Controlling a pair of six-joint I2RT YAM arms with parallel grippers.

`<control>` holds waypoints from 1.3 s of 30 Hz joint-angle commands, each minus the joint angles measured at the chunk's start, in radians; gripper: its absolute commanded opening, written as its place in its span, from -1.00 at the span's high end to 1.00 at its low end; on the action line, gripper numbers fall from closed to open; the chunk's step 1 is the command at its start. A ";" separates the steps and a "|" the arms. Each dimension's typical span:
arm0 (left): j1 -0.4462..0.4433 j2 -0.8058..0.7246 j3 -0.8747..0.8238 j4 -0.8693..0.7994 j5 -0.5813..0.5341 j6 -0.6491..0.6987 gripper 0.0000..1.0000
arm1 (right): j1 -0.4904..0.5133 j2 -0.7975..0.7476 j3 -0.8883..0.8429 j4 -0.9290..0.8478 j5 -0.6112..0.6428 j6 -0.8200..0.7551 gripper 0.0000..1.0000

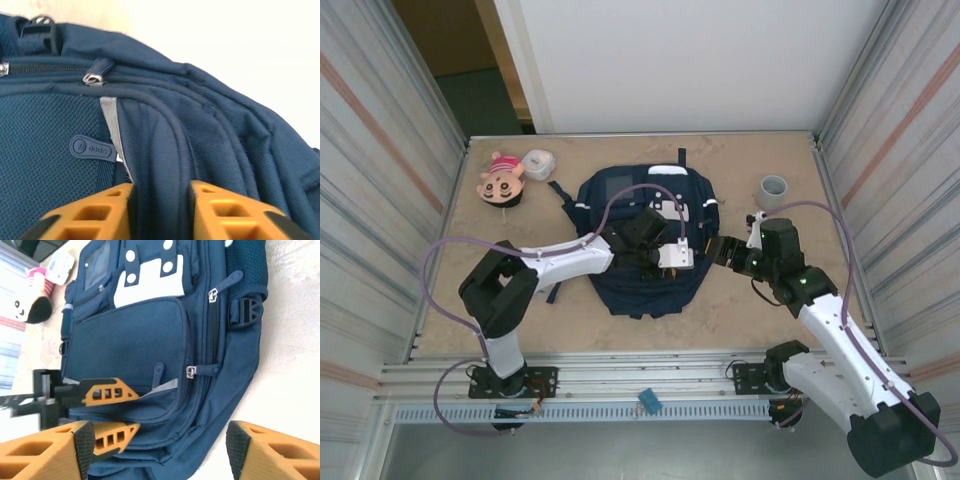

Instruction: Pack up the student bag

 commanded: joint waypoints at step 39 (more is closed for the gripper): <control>0.276 -0.376 -0.261 0.316 0.661 -0.297 1.00 | -0.112 0.516 0.132 0.355 -0.737 -0.330 -0.45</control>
